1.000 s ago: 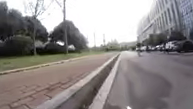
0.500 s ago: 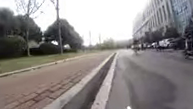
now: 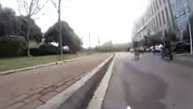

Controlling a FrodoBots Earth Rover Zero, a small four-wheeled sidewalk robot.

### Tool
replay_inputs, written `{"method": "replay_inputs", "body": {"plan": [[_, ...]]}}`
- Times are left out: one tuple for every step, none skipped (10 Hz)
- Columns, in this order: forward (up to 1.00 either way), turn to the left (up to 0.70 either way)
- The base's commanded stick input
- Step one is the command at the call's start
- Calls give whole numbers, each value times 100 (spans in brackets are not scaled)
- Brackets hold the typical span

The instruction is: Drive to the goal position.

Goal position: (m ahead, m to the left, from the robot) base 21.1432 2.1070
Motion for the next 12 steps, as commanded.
{"method": "replay_inputs", "body": {"plan": [[-45,26],[-42,21],[-5,5],[0,1],[0,0],[0,0],[0,0],[0,0],[7,-4],[34,-20],[45,-27],[45,-27]]}}
